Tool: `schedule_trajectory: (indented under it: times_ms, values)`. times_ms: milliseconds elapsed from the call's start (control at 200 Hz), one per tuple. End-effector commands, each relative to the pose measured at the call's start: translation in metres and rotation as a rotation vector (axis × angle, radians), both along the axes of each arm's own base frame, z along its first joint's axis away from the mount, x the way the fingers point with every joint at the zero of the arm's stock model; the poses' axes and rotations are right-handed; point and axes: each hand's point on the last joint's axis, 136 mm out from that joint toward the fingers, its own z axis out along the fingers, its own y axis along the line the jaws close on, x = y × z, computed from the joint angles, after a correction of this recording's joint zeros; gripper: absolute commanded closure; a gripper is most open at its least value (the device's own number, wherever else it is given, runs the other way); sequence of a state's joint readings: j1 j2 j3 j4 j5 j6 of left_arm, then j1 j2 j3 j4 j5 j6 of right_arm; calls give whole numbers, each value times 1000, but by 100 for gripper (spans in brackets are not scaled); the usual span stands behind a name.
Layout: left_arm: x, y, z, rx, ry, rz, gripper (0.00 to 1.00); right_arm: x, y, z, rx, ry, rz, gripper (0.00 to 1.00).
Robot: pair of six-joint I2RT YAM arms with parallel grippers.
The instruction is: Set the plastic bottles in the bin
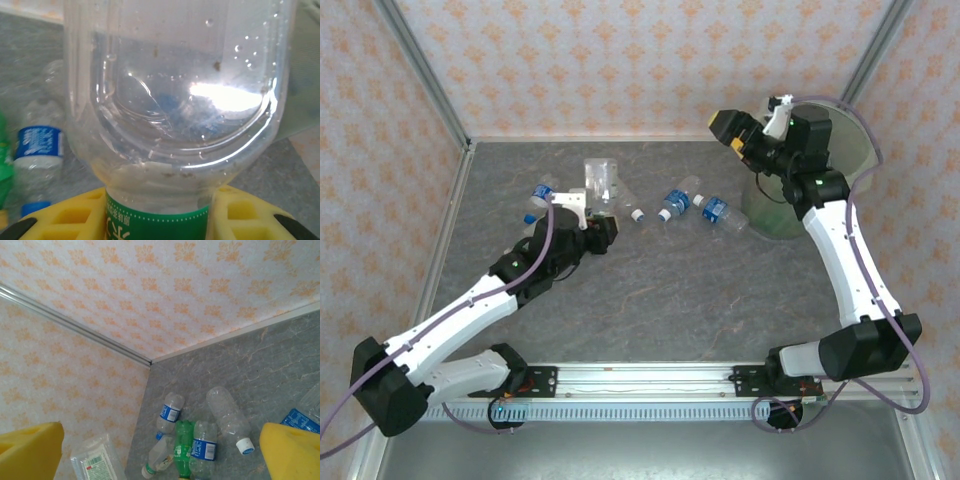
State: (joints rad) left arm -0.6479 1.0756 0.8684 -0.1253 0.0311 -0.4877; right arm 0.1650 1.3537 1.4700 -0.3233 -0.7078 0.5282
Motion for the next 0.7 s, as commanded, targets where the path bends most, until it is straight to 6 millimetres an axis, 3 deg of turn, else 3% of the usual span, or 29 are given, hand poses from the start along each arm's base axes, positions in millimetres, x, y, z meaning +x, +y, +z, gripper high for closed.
schedule_trajectory:
  times_ms: [0,165,481,696]
  values:
    - [5,-27,41,-31,-111,-86,70,-20,13,20,-35,-61,43,5]
    - [5,-56,53,-21,-132,-180,70,-34,43,13,-80,-53,111,16]
    - [5,-76,63,-60,-162,-247,70,-46,113,16,-83,-79,284,15]
    - [-3,-77,56,-64,-150,-272,70,-43,142,-6,-122,-21,332,15]
